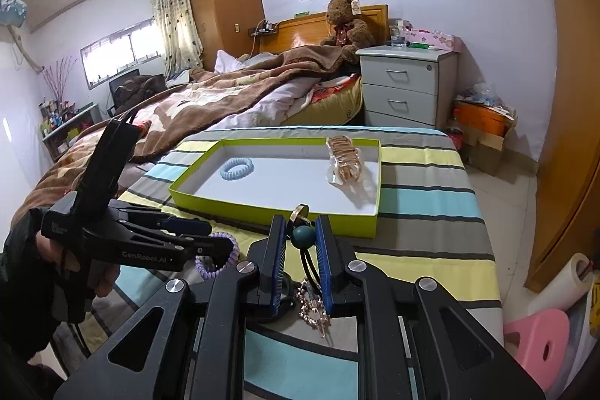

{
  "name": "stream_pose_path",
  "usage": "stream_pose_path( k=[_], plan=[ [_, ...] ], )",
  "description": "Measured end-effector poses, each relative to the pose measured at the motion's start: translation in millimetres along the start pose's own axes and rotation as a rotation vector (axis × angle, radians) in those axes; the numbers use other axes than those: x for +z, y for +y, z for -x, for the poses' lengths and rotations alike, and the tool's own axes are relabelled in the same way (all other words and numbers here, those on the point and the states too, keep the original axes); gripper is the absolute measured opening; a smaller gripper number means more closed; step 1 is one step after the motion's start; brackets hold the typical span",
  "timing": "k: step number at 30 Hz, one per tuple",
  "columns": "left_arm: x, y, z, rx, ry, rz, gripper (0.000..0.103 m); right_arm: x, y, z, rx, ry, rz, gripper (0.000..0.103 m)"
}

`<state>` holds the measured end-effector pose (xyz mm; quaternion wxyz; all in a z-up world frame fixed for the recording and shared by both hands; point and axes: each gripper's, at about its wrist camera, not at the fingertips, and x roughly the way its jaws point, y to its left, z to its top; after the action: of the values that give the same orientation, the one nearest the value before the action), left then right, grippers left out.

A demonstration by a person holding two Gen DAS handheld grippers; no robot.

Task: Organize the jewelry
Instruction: 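Grasp the black hair tie with the right tool while the left tool grasps the lilac coil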

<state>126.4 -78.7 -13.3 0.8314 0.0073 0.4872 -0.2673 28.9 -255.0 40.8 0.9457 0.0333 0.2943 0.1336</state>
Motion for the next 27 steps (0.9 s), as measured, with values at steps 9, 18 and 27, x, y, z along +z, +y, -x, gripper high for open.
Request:
stream_pose_path(
  k=[9,18,27],
  plan=[
    [0,-9,-2,-0.006,0.020,-0.042,0.031,-6,-6,1,-0.001,0.007,-0.032,0.017],
    [-4,-10,12,-0.003,-0.016,-0.041,0.010,-7,-8,2,-0.004,0.001,-0.040,0.017],
    [-7,-6,32,-0.043,-0.064,-0.001,0.010,-7,-5,5,-0.004,-0.005,-0.041,0.017]
  ],
)
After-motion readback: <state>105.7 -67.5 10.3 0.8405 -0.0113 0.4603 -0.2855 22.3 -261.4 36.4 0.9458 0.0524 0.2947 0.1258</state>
